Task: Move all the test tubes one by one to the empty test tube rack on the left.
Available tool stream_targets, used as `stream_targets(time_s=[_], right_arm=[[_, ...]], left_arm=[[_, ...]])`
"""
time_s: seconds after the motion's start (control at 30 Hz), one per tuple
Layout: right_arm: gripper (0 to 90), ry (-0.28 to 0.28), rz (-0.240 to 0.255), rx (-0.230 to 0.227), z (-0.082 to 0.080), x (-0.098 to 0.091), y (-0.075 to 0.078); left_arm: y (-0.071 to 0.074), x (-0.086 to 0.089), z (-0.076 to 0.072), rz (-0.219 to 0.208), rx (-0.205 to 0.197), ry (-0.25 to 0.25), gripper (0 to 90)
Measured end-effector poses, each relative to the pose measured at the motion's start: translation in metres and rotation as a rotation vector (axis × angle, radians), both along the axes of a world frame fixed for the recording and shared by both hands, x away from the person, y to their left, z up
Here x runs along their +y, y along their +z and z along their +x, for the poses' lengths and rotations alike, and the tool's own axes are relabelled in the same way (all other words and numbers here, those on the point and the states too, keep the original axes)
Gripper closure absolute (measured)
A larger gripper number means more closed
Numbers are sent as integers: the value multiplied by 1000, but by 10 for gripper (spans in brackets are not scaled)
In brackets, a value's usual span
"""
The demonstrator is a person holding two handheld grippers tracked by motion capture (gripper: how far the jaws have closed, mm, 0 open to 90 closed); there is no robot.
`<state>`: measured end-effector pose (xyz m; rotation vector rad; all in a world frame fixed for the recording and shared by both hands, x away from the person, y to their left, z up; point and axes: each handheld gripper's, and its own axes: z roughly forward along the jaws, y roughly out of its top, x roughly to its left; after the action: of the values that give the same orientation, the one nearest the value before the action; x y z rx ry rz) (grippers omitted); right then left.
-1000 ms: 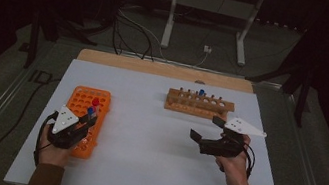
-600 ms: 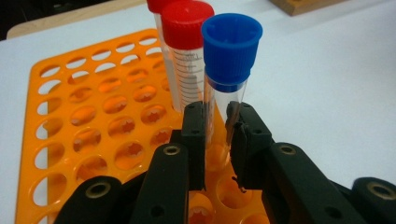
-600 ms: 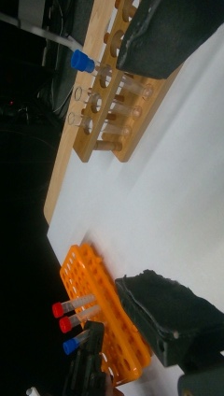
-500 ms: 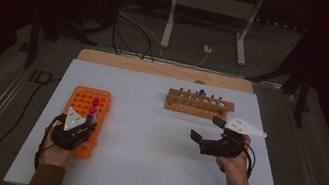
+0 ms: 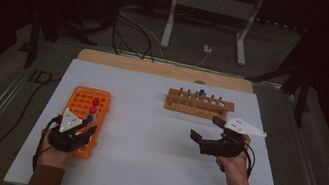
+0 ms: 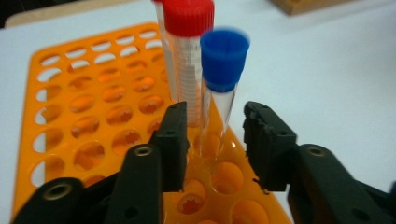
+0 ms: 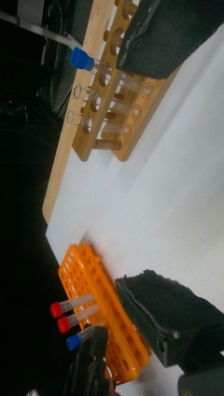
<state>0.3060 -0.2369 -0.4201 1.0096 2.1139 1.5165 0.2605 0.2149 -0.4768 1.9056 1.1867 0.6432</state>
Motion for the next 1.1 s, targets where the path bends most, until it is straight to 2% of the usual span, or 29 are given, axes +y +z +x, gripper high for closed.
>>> stream_targets(time_s=[0.2,0.3,0.53,0.6,0.7,0.8,0.93,1.1], right_arm=[[4,-4,-4,-10,1,-1,3],[4,-9,-8,-13,3,0,6],[4,-14,-26,-18,11,4,12],[4,-18,-26,-18,14,5,15],[4,-19,-32,-21,18,7,20],[4,-21,-30,-25,21,9,26],[4,-31,-33,-24,27,10,32],[6,-66,-42,-27,39,10,35]], left_arm=[[14,5,-8,-79,-57,2,461],[22,5,-10,-128,-82,-2,431],[36,-7,-7,-223,-116,-43,333],[37,-13,-4,-232,-118,-45,298],[37,-22,0,-238,-115,-40,201],[37,-30,1,-227,-122,-25,143],[35,-37,1,-200,-117,-22,21],[34,-35,-1,-209,-118,-23,5]])
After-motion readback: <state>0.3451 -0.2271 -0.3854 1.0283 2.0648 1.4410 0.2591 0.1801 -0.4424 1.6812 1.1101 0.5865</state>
